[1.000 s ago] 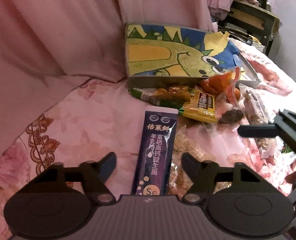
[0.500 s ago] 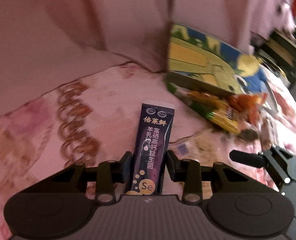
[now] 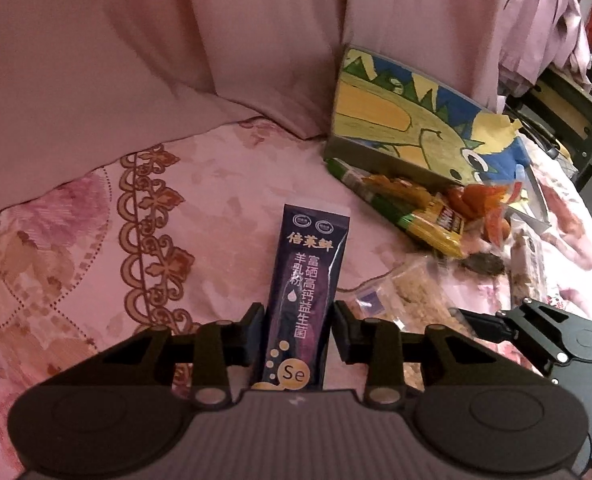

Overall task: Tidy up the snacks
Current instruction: 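Carry the blue stick and rice-cracker pack into the tray and release both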

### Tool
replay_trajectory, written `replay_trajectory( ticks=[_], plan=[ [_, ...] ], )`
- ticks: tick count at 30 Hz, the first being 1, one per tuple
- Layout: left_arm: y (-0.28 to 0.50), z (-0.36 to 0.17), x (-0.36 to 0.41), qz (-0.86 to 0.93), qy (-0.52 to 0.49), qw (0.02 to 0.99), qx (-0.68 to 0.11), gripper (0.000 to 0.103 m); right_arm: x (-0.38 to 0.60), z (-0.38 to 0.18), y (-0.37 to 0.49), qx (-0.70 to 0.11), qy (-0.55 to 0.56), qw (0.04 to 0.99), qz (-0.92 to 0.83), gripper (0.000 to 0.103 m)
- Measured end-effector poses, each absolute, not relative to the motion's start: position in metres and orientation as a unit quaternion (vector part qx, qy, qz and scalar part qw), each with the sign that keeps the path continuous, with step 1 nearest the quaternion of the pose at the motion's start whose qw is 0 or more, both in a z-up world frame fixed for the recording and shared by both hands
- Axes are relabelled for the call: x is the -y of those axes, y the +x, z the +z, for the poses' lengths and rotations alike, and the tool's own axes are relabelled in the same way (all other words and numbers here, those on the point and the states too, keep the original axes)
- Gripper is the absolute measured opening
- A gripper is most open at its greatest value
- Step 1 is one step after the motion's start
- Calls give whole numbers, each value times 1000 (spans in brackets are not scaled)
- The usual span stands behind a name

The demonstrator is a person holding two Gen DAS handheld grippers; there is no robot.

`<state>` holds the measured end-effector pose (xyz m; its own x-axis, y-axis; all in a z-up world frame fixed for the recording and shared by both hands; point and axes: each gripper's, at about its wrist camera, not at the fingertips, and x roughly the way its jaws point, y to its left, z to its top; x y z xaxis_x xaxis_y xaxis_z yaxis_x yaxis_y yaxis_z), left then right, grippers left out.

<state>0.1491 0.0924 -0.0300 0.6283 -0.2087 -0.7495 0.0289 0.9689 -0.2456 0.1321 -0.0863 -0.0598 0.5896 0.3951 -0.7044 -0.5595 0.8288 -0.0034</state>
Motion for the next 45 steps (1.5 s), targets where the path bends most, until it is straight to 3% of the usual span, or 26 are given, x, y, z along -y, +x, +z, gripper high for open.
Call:
replay_trajectory(
  ticks=[15,24,29,37,45],
  plan=[
    [155,0,-54,-89,-100,909,-395,38,159,-15,99,-248,-157,918,266,75],
    [220,43,-6,-117,-55,919,-373,38,219,10,157,-240,-94,953,159,75],
    [282,55,24,-107,-104,912,-382,38,255,12,209,-235,-59,965,103,75],
    [356,29,58,-62,-190,921,-336,38,303,-7,289,-247,-8,969,18,75],
    [382,-20,75,-53,-197,909,-363,38,307,-44,325,-285,-1,958,15,75]
  ],
)
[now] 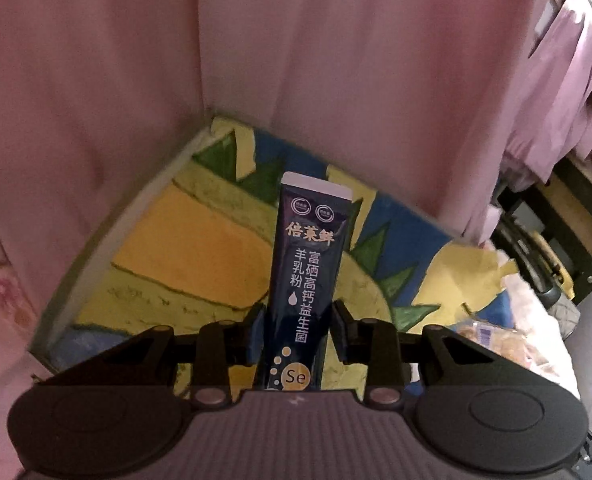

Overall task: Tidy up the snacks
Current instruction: 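Carry the blue stick and rice-cracker pack into the tray and release both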

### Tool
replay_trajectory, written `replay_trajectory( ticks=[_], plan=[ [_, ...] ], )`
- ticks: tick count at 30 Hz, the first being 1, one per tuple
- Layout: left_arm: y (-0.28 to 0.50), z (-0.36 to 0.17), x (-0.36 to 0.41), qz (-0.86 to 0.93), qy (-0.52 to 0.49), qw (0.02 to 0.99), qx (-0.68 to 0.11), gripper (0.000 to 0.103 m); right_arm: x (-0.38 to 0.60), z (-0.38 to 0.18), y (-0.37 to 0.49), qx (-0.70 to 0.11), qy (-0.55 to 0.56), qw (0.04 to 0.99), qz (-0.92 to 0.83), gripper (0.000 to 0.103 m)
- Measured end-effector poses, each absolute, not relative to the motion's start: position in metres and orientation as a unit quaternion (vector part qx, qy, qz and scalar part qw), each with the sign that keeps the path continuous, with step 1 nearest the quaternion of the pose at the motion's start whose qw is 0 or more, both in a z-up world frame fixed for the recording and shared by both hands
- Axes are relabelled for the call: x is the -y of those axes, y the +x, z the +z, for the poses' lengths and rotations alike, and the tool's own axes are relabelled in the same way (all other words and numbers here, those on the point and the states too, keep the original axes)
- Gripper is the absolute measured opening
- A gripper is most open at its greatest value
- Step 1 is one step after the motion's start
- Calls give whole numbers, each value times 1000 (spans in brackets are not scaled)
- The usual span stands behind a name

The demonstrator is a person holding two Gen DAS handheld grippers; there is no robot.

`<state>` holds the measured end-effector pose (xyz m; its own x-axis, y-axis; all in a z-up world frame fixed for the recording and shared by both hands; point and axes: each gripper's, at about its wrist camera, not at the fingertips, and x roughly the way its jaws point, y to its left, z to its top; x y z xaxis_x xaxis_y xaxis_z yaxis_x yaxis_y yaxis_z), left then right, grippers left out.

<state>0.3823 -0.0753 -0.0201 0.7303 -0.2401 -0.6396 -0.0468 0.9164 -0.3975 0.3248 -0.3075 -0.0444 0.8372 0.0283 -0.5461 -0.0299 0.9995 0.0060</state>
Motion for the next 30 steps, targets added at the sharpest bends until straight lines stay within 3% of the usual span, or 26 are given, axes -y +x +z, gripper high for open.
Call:
replay_trajectory(
  ticks=[14,17,26,30],
  plan=[
    [392,-37,74,-40,-205,904,-373,38,295,-81,330,-324,-14,946,28,76],
    [391,-36,77,-41,-194,905,-376,40,298,-81,332,-323,-10,946,22,88],
    [377,-27,79,-36,-176,913,-366,79,300,-67,322,-303,-6,952,27,101],
    [364,-12,80,-44,-164,922,-349,86,300,-53,313,-285,-6,958,26,102]
  ],
)
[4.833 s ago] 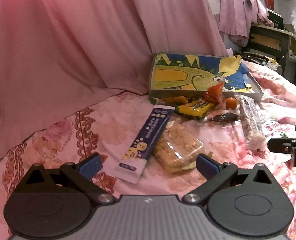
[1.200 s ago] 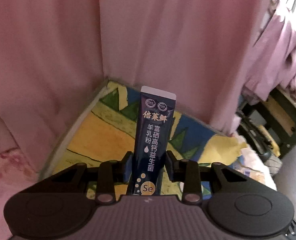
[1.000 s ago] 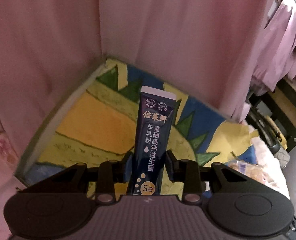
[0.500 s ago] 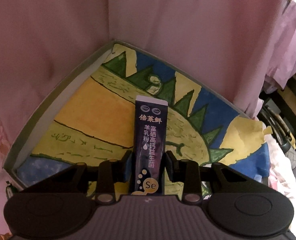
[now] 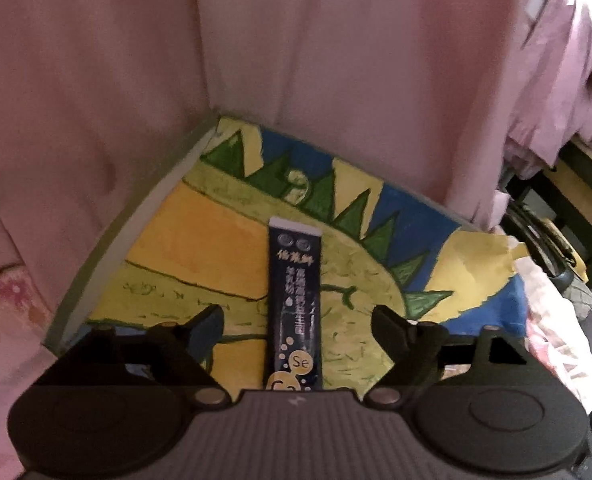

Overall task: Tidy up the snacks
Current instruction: 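Carry the blue stick and rice-cracker pack into the tray and release both, then withdraw both tools from the tray back toward the remaining snacks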

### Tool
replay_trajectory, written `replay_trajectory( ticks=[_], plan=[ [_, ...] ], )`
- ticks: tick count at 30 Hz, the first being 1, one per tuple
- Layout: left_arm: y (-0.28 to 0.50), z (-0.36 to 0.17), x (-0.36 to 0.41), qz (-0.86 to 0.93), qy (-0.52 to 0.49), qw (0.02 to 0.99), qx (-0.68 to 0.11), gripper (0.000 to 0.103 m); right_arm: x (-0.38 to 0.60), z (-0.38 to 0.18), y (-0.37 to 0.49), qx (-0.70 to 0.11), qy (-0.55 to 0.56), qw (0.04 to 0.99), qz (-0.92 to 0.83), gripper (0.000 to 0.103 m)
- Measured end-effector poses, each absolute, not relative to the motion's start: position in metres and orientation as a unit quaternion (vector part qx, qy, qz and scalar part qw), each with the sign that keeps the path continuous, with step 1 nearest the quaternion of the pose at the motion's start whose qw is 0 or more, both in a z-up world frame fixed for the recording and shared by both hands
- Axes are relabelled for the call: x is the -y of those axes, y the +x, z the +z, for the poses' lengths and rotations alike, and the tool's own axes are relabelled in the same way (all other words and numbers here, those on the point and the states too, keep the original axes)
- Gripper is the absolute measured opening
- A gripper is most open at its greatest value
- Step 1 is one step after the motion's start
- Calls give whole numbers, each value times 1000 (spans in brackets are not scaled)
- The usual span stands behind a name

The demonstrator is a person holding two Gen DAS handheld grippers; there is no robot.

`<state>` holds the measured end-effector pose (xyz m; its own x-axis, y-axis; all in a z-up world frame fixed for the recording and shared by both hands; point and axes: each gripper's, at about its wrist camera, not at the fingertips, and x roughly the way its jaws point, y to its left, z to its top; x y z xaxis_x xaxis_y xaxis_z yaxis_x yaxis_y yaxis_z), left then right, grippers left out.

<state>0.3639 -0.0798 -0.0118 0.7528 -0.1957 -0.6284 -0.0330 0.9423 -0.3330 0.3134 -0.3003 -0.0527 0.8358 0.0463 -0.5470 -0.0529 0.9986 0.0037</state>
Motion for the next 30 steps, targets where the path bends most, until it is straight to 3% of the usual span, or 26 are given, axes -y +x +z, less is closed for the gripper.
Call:
replay_trajectory(
  ticks=[5,18,23,30],
  plan=[
    [331,13,76,-45,-156,941,-298,102,305,-33,294,-268,7,963,14,102],
    [229,59,55,-35,-69,972,-224,103,304,30,192,-192,-19,981,38,102],
    [195,56,51,-38,-51,964,-259,103,305,40,150,-187,-32,981,46,102],
    [155,41,53,-64,-18,954,-291,103,310,26,98,-242,-32,969,29,102]
  ],
)
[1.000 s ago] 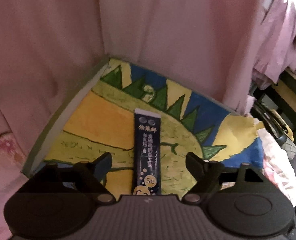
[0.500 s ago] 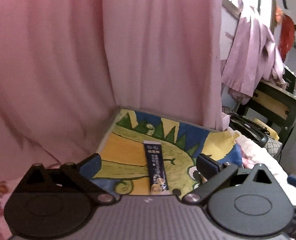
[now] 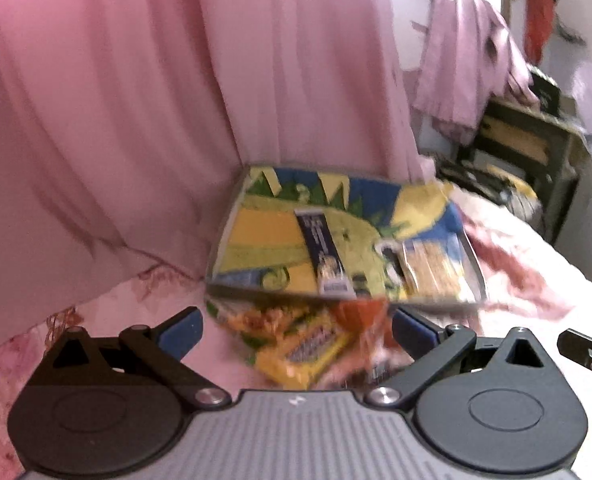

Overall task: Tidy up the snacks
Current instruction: 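Withdraw both tools from the tray back toward the remaining snacks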

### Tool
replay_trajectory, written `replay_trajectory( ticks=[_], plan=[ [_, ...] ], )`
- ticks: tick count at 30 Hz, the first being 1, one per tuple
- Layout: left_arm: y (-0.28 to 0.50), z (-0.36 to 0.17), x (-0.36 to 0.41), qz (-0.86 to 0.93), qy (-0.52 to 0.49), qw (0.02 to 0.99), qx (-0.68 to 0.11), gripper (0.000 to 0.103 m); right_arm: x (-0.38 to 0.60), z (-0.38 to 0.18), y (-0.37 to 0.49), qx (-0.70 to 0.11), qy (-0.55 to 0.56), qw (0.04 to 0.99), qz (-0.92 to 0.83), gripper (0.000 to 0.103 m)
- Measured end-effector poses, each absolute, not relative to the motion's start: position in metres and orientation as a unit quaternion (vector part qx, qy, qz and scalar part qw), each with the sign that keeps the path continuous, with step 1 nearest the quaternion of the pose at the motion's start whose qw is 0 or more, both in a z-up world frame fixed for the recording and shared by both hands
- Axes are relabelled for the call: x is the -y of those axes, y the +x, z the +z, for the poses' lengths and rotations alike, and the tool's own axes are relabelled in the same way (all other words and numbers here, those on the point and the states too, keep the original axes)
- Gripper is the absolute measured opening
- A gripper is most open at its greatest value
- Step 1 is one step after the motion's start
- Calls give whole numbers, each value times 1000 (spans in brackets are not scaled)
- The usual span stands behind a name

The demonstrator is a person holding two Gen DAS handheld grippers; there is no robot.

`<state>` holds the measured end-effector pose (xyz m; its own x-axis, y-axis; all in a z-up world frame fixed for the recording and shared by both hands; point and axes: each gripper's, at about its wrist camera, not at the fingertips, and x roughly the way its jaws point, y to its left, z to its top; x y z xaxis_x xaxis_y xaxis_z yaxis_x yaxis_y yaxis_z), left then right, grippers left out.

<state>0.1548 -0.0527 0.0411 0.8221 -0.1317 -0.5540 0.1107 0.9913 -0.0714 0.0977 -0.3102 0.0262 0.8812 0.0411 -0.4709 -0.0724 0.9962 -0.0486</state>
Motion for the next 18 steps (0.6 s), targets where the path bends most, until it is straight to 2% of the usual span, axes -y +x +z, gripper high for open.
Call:
replay_trajectory(
  ticks=[10,18],
  plan=[
    [113,18,61,-86,41,938,-335,103,310,-12,60,-338,-28,941,24,102],
    [102,4,62,-93,68,924,-364,103,308,-31,58,-372,-34,927,30,102]
  ],
)
